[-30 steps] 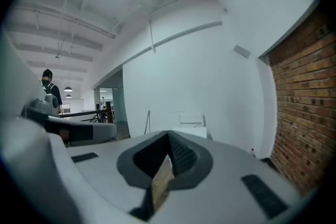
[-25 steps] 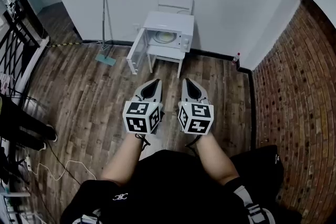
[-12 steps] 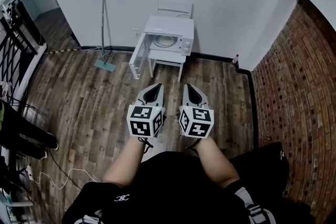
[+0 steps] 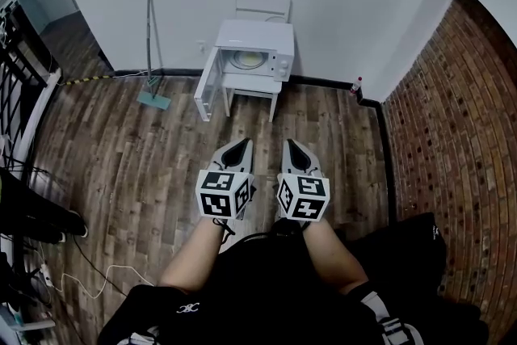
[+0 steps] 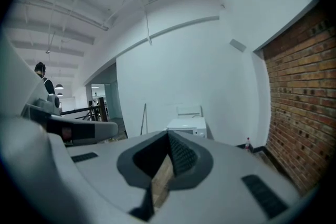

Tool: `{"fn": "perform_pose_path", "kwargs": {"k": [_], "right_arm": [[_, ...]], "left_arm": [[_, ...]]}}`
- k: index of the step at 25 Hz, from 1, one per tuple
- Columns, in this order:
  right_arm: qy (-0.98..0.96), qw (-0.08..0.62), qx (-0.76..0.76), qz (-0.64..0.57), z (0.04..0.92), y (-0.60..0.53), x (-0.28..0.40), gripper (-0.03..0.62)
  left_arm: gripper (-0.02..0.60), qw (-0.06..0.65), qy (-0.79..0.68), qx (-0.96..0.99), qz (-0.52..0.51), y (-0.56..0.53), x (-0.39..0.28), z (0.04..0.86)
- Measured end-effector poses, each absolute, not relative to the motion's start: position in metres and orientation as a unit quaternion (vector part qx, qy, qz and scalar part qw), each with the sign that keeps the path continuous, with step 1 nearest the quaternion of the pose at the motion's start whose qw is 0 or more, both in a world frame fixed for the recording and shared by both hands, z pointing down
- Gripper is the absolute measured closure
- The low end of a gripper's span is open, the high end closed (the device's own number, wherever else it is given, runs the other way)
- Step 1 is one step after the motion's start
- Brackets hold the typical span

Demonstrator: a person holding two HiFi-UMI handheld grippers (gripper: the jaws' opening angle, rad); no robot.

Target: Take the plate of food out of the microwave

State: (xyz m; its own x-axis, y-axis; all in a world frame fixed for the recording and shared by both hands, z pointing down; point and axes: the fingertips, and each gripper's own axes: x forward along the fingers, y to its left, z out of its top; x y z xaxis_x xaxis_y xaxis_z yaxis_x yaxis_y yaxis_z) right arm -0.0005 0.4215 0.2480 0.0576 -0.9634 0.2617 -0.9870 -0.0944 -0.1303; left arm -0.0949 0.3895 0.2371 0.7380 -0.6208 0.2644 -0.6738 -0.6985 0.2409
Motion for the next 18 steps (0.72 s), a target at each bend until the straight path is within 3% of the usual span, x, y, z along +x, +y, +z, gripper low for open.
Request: {"fn": "perform_pose_path", "kwargs": {"k": [18], "right_arm": [[-0.692, 0.035, 0.710, 0.125, 0.229, 0.253, 0.110, 0.589]], "left_arm": [[0.584, 0.140, -0.379, 0.911, 0.085, 0.230, 0.010, 0.220]]}}
